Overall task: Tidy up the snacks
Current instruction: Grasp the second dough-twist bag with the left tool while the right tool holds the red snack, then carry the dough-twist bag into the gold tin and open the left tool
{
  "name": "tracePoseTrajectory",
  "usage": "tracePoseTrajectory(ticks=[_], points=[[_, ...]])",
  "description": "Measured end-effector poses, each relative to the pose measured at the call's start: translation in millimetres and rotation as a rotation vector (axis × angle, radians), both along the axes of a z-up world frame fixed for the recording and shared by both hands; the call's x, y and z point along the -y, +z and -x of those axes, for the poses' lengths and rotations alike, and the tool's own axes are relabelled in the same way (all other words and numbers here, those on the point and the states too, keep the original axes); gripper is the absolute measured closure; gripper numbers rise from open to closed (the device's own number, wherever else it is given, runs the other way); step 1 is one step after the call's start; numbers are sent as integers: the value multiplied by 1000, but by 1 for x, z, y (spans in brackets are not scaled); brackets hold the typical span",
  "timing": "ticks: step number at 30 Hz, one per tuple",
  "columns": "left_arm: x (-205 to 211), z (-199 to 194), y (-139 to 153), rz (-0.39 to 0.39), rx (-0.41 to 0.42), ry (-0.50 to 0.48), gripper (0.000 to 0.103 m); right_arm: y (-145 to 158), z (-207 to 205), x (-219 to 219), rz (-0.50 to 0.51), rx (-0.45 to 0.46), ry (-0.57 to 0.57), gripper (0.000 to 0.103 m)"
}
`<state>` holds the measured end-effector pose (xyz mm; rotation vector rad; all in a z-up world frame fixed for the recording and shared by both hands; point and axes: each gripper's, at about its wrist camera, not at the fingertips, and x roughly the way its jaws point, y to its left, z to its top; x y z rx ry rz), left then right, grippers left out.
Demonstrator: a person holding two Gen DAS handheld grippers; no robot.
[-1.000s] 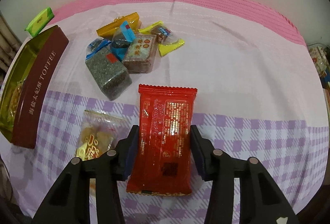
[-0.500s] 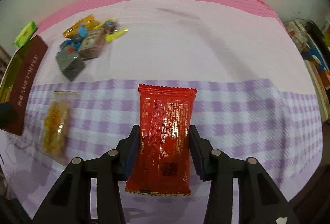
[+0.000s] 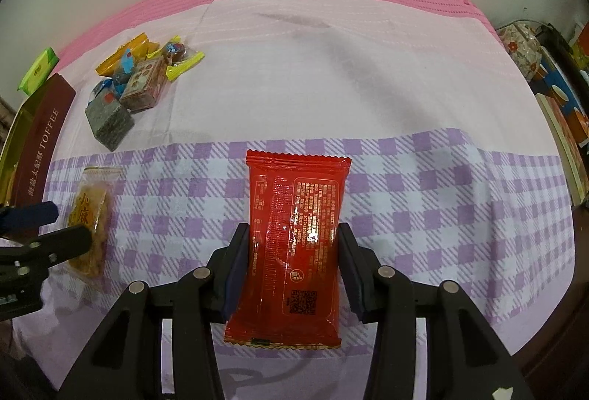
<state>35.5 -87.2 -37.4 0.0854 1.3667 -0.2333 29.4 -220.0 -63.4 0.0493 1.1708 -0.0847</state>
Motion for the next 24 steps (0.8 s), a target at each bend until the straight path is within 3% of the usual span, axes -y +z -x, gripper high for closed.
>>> tracePoseTrajectory(ticks=[7,15,24], points=[[2,-12,-9,-20,-3,-11,42,-1,-3,-1,3,-4,-1,60],[11,-10,-19,-10,11,-45,61,-1,0,-2,8,-5,0,59],[6,5,-13,10,25,-48,64,-1,-1,-3,16,-5,-3,59]])
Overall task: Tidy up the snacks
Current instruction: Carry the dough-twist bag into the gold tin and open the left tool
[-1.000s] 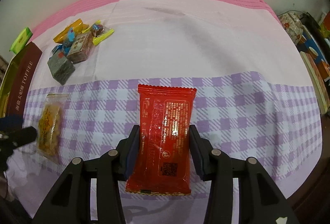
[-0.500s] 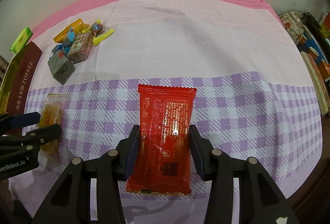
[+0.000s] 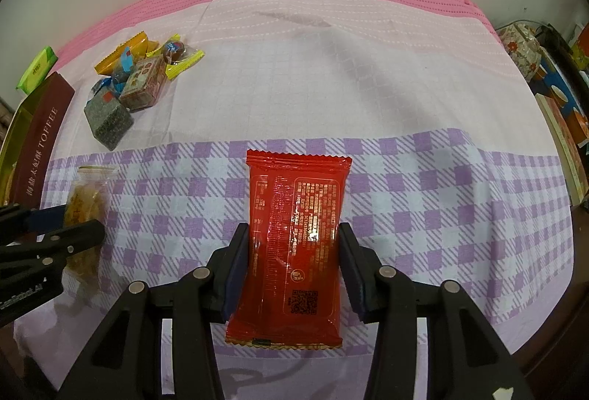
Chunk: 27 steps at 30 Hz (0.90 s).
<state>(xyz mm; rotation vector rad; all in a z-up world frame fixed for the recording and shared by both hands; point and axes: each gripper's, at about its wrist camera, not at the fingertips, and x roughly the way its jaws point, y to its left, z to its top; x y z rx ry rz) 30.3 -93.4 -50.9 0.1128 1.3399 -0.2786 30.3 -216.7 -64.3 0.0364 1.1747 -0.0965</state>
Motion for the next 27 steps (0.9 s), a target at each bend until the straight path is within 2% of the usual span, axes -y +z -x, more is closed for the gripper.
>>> tracePoseTrajectory(ticks=[5,16,21,27], points=[[-14,7,10,13,10,12,64,-1,-1,0,14,3,4,58],[-57,6,56,48,104,75,64,-1,0,0,18,3,3,58],[-71,-1,72,72,118,113,64,-1,0,-1,22,2,3,58],[-108,2,95,25,172,154,64,-1,0,0,25,2,3,58]])
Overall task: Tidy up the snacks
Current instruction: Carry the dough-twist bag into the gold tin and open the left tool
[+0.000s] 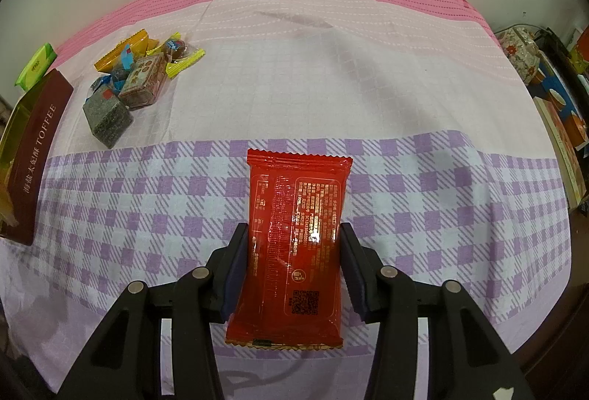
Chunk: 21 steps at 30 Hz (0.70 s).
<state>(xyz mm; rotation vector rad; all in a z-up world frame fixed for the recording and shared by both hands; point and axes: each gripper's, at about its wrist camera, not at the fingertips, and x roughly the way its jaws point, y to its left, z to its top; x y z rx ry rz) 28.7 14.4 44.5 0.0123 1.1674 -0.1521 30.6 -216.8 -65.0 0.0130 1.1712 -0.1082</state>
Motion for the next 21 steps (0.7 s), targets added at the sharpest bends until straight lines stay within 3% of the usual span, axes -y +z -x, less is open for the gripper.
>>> tracePoseTrajectory(ticks=[7,12,21], points=[[-57,-2,2,-69,-3,108,64,1,1,-3,5,0,-1,58],[-92,-5,-14,-136,-51,173,64,1,1,-4,7,-1,-3,58],[-119,-9,-50,-235,-131,212,64,1,1,-5,10,-1,-2,58]])
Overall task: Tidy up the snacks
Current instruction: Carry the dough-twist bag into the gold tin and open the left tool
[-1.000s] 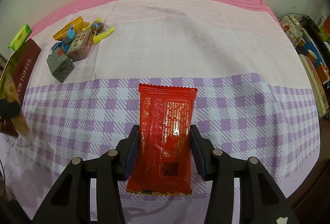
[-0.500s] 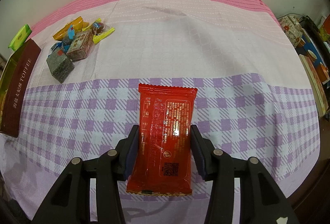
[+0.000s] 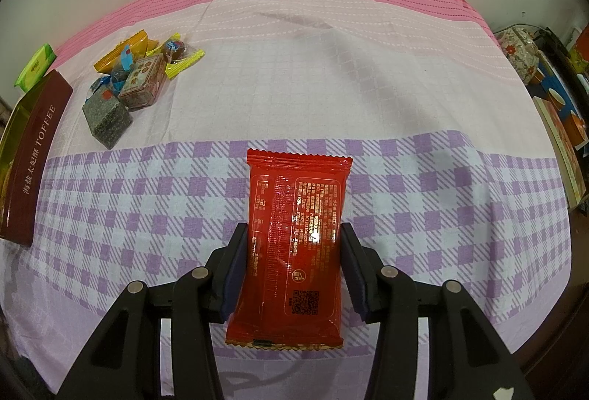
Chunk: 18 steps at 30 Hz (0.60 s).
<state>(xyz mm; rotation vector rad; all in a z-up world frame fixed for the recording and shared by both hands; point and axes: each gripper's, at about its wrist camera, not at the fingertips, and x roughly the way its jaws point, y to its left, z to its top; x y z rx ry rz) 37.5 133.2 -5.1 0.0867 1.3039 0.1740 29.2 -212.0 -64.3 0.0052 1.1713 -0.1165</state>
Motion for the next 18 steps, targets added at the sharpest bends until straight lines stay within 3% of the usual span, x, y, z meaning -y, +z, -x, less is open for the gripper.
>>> tracePoseTrajectory(ticks=[18], points=[[-17,-9,-31,-25,-17,47,64,0,0,0,12,2,-3,57]])
